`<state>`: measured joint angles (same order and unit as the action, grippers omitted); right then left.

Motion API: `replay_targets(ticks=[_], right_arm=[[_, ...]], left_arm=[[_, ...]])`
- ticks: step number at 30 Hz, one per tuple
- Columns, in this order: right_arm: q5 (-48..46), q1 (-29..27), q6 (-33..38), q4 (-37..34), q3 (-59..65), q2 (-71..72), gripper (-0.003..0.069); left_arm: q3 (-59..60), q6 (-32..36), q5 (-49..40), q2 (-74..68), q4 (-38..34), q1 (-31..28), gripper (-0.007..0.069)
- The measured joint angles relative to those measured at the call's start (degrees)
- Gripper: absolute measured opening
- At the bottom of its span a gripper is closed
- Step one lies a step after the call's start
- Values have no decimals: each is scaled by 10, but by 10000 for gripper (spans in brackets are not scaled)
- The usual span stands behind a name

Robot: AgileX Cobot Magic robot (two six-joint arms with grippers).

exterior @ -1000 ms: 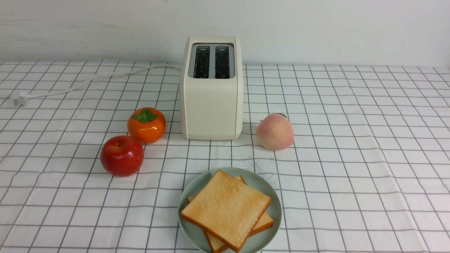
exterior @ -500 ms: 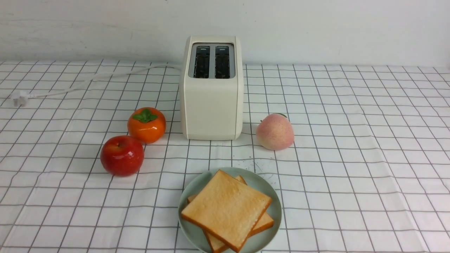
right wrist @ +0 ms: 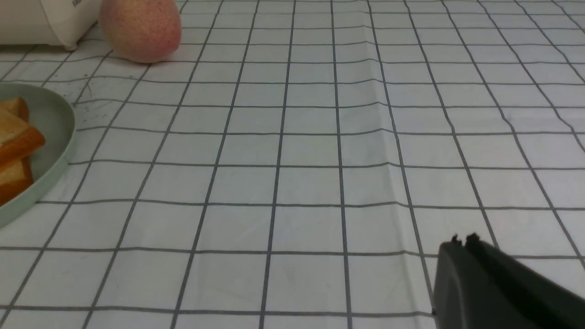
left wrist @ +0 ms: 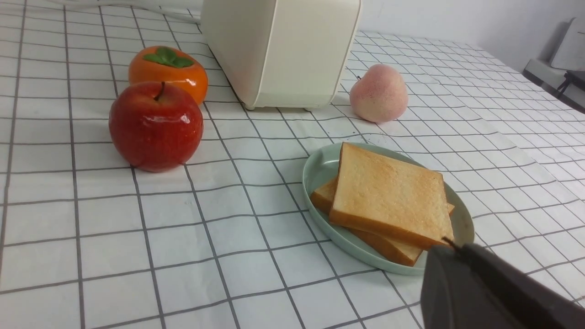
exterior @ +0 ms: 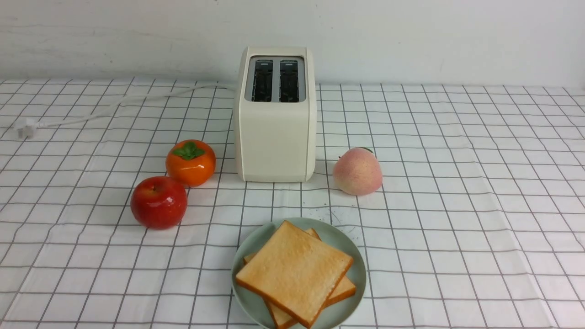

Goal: Take toasted bread from bread machine on white checkered table place on plate.

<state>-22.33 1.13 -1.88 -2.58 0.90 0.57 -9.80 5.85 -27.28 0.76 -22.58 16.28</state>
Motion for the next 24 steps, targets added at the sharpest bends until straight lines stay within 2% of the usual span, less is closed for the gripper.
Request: replay_targets(ticks=[13, 17, 20, 24], right_arm=[[0, 0, 0, 0, 0, 0, -10], [0, 0, 0, 0, 0, 0, -6], [0, 0, 0, 0, 0, 0, -4], [0, 0, 0, 0, 0, 0, -2]], left_arm=[[0, 0, 4, 0, 8, 0, 15], [0, -25, 45, 0, 69, -10, -7], [3, -73, 91, 0, 132, -50, -13], [45, -127, 145, 0, 175, -104, -13]])
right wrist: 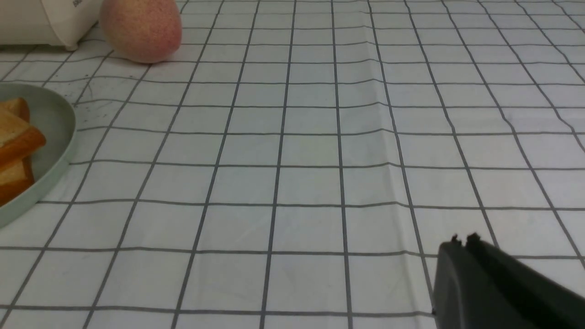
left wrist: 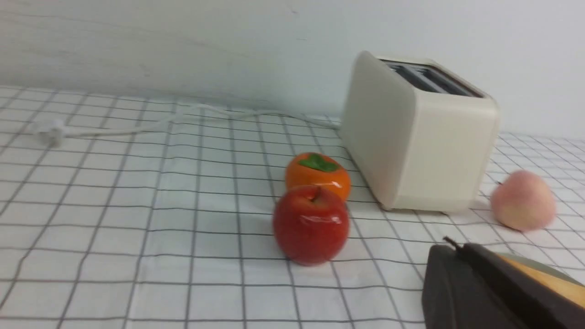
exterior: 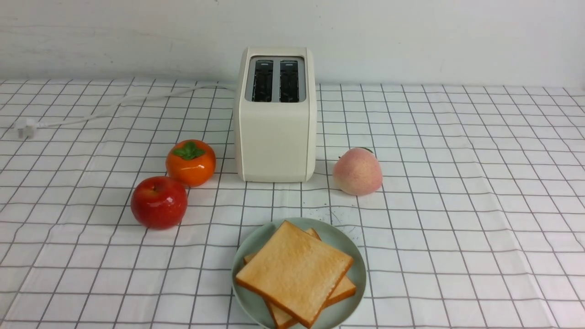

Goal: Take toasted bread from bread machine on white checkered table place on plate.

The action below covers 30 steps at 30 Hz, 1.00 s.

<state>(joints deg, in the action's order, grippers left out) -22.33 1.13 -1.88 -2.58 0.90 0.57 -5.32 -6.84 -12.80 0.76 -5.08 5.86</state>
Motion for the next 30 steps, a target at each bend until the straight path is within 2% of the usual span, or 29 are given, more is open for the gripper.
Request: replay_targets(ticks=[5, 8, 10, 30], right_arm=[[0, 0, 0, -1, 0, 0, 2], [0, 0, 0, -1, 0, 0, 4], [0, 0, 0, -1, 0, 0, 5], [0, 0, 0, -1, 0, 0, 20]], left_arm=[[62, -29, 7, 0, 3, -25, -13], [70, -31, -78, 0, 3, -25, -13], [70, -32, -93, 0, 3, -25, -13], [70, -32, -93, 0, 3, -25, -13]])
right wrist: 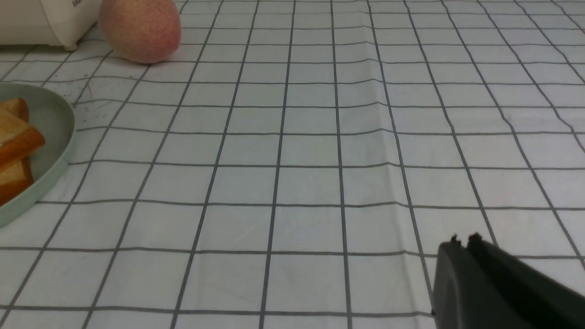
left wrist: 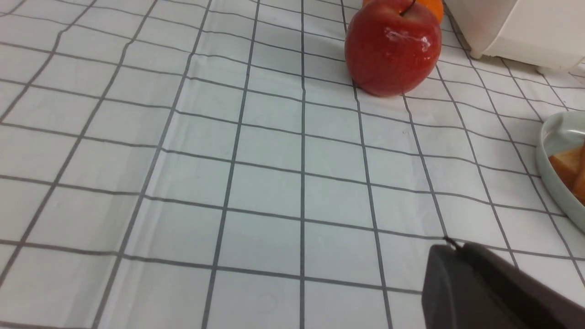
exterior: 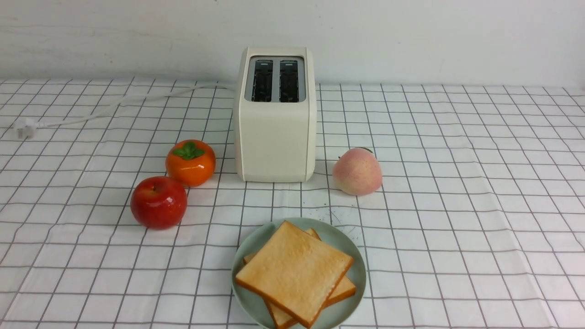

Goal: Take toasted bread from bread machine on white checkered table place on plate.

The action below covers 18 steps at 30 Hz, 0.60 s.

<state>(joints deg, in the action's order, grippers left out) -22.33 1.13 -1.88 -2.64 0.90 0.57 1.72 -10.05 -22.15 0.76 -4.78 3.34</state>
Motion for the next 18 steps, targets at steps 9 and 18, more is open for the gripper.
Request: replay_targets(ticks=[9, 18], right_arm=[[0, 0, -1, 0, 0, 0, 30], [0, 0, -1, 0, 0, 0, 34]], left_arm=[[0, 0, 0, 0, 0, 0, -13], [0, 0, 0, 0, 0, 0, -13]])
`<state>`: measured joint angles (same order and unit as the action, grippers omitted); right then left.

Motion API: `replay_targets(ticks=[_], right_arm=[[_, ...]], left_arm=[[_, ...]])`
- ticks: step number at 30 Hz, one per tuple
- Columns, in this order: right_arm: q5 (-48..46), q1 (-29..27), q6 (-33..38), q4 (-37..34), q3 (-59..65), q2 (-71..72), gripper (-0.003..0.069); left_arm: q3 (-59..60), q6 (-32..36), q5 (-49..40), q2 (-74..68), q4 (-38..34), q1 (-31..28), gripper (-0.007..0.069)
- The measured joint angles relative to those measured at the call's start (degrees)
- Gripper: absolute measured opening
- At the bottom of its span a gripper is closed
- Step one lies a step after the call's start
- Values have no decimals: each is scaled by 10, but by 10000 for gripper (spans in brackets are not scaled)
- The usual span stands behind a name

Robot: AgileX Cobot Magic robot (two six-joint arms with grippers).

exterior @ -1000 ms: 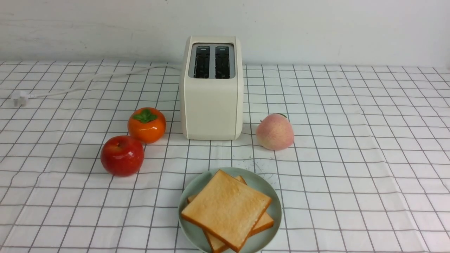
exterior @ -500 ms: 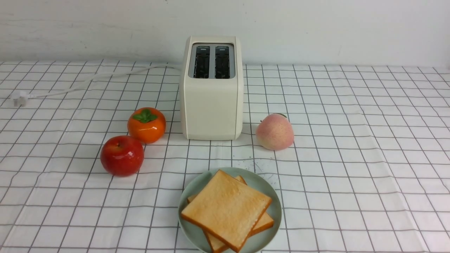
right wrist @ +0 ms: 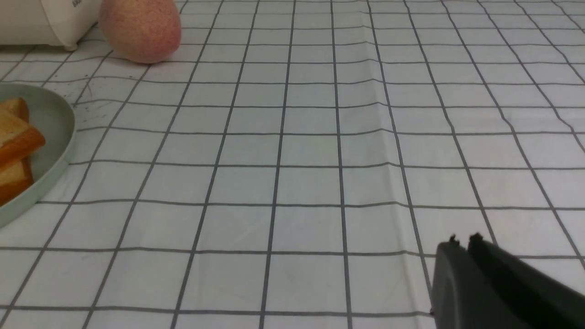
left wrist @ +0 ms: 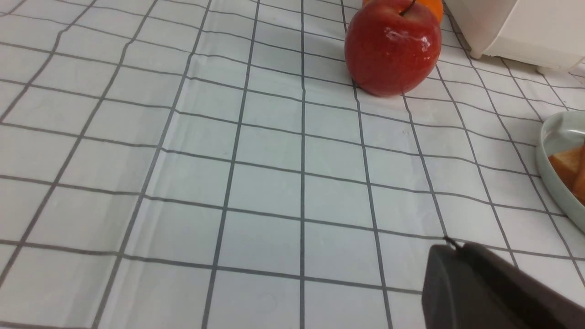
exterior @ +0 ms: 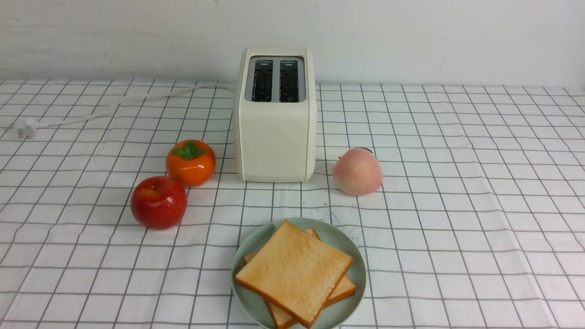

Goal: Take toasted bread from bread machine on white checkered table place on plate.

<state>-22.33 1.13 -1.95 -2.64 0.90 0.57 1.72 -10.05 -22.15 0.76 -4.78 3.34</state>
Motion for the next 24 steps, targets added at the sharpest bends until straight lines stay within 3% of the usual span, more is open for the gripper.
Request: replay_targets(ticks=[24], right_arm=[[0, 0, 0, -1, 0, 0, 50]], left_arm=[[0, 0, 0, 0, 0, 0, -2]])
